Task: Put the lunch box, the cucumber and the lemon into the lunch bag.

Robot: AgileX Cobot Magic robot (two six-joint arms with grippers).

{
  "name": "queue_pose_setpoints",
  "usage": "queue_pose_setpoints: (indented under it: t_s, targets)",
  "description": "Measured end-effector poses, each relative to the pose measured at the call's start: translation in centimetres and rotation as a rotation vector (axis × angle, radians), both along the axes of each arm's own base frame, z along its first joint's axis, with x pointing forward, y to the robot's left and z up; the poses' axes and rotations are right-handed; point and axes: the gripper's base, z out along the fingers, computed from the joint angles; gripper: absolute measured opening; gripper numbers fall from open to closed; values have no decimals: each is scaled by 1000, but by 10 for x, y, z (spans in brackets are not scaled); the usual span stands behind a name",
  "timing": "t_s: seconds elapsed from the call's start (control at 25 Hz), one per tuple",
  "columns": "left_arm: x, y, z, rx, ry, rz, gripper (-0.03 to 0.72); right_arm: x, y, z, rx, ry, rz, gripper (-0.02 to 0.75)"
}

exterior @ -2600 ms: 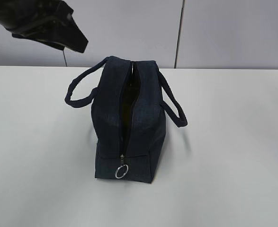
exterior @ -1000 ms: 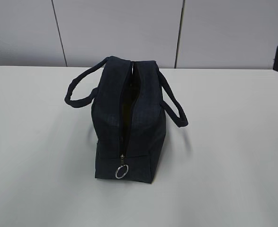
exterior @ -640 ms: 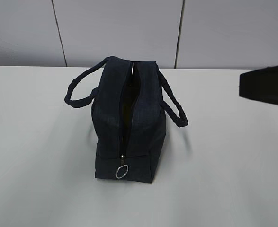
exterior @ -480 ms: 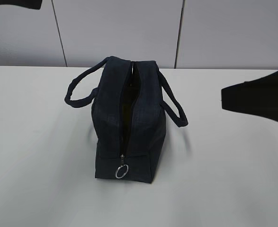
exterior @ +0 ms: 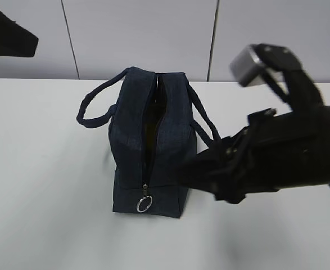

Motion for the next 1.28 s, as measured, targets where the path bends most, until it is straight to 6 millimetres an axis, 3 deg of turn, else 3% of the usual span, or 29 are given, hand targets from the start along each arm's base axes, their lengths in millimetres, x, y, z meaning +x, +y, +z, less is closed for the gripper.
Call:
queue_pose_setpoints:
  t_s: [0.24,0.56,0.96,1.28]
  targets:
    - [-18,9,8,-24,-28,4,322,10,39,-46,-53,80,-55,351]
    - [-49,24,30,-72,-111,1,322,31,61,-93,-45,260,-270,351]
    - [-60,29,33,-70,-108,-8,322,57,83,-109,23,358,-400,351]
    - [-61,29,33,-67,-104,-9,322,61,84,-119,29,395,-471,351]
